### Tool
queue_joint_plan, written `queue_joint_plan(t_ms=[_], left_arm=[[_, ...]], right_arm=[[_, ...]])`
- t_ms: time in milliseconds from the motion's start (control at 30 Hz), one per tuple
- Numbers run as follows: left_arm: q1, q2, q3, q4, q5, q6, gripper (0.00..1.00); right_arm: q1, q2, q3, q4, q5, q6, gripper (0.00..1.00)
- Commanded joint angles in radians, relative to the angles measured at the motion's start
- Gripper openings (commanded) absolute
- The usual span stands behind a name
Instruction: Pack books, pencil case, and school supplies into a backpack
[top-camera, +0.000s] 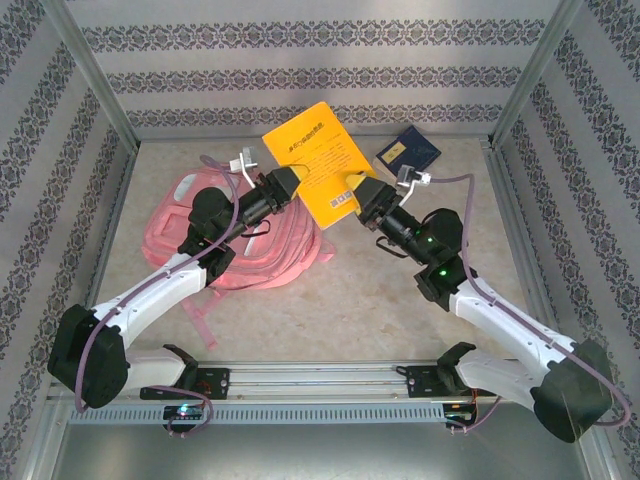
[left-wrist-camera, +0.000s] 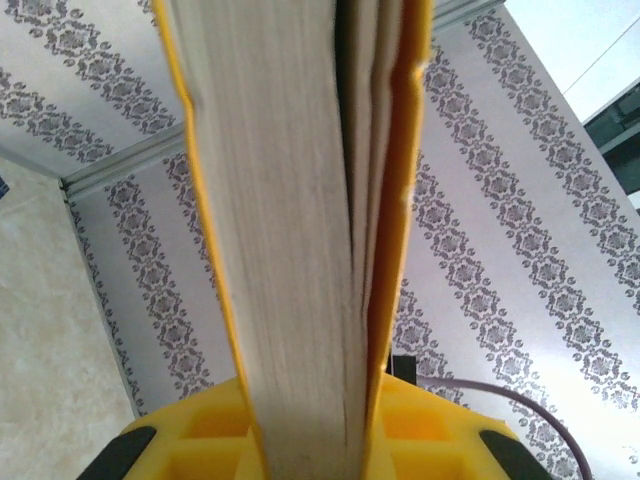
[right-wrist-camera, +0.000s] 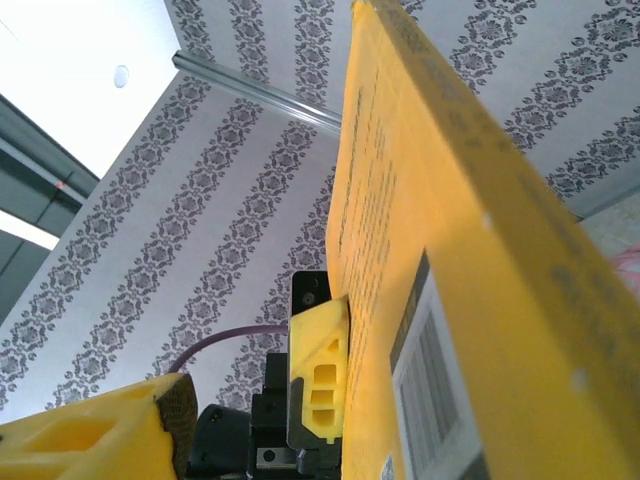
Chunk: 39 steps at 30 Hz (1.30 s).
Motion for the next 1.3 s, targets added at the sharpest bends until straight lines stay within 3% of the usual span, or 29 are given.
queue_joint_plan(t_ms=[0, 133, 467, 500, 633, 667, 767, 933, 1100, 1267], left_arm=[[0.003, 0.005, 0.055, 0.120, -0.044, -0.004, 0.00], [-0.001, 0.006, 0.050, 0.120, -0.049, -0.004, 0.00], [-0.023, 0.016, 0.043, 0.097, -0.047, -0.016, 0.00], [-0.024, 0.018, 0.043, 0.095, -0.044, -0.018, 0.00], [-0.024, 0.015, 0.038, 0.054, -0.026, -0.022, 0.00], [-0.022, 0.012, 0.037, 0.032, -0.019, -0.019, 0.03], [-0.007, -0.002, 0.049, -0.113, 0.015, 0.026, 0.23], [0.040, -0.049, 0.135, -0.569, -0.033, 0.259, 0.48], [0.060, 0.046, 0.326, -1.051, -0.156, 0.613, 0.49], [0.084, 0.186, 0.453, -1.249, -0.285, 0.825, 0.54]], right_arm=[[0.042, 0.019, 0.020, 0.107, 0.093, -0.034, 0.58], [0.055, 0.033, 0.018, 0.103, 0.181, -0.030, 0.46], [0.080, 0.118, 0.079, 0.103, 0.200, -0.044, 0.32], [0.082, 0.124, 0.082, 0.102, 0.203, -0.048, 0.29], [0.067, 0.107, 0.071, 0.061, 0.220, -0.080, 0.00], [0.058, 0.092, 0.064, 0.035, 0.218, -0.088, 0.00], [0.017, 0.017, 0.037, -0.133, 0.214, -0.126, 0.00], [-0.054, -0.141, 0.000, -0.466, 0.173, -0.256, 0.00], [-0.101, -0.273, -0.006, -0.790, 0.165, -0.383, 0.00], [-0.122, -0.322, 0.044, -1.047, 0.128, -0.504, 0.00]])
